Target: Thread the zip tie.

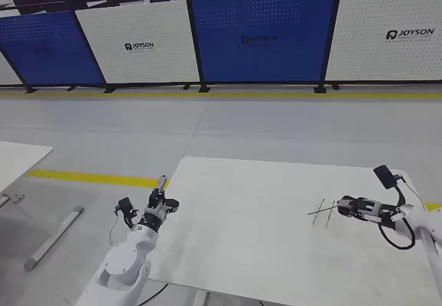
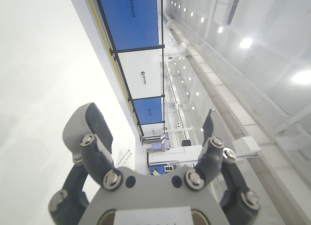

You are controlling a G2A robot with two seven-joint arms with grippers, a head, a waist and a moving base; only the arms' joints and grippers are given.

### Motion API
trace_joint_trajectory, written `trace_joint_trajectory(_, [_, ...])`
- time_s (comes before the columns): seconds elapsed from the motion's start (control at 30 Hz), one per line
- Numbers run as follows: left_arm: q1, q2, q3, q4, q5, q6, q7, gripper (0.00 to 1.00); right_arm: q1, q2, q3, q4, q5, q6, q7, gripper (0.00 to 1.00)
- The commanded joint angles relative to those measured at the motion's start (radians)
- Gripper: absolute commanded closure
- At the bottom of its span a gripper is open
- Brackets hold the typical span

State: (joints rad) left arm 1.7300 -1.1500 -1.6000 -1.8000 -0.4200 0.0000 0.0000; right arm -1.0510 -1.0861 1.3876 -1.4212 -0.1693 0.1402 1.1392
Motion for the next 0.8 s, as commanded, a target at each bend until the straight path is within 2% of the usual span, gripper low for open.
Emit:
trace_joint_trajectory(0.0, [0.0,0.0,0.0,0.0,0.0,0.0,0.0,0.0,0.0,0.0,0.0,0.0,0.0,0.0,0.0,1.0])
trace_joint_trajectory(0.23, [0.0,0.0,0.0,0.0,0.0,0.0,0.0,0.0,0.0,0.0,0.0,0.0,0.0,0.0,0.0,1.0])
trace_joint_trajectory(0.4, [0.0,0.0,0.0,0.0,0.0,0.0,0.0,0.0,-0.016,-0.007,0.004,-0.058,0.041,-0.065,-0.169,1.0])
trace_joint_trajectory(0.5, [0.0,0.0,0.0,0.0,0.0,0.0,0.0,0.0,-0.008,-0.012,-0.002,-0.088,0.086,-0.138,-0.235,1.0])
trace_joint_trajectory(0.6, [0.0,0.0,0.0,0.0,0.0,0.0,0.0,0.0,0.017,-0.021,-0.051,-0.093,0.087,-0.174,-0.273,1.0])
trace_joint_trajectory(0.67, [0.0,0.0,0.0,0.0,0.0,0.0,0.0,0.0,0.038,-0.031,-0.096,-0.07,0.118,-0.197,-0.289,1.0])
trace_joint_trajectory(0.77, [0.0,0.0,0.0,0.0,0.0,0.0,0.0,0.0,0.069,-0.043,-0.158,-0.018,0.141,-0.189,-0.277,1.0])
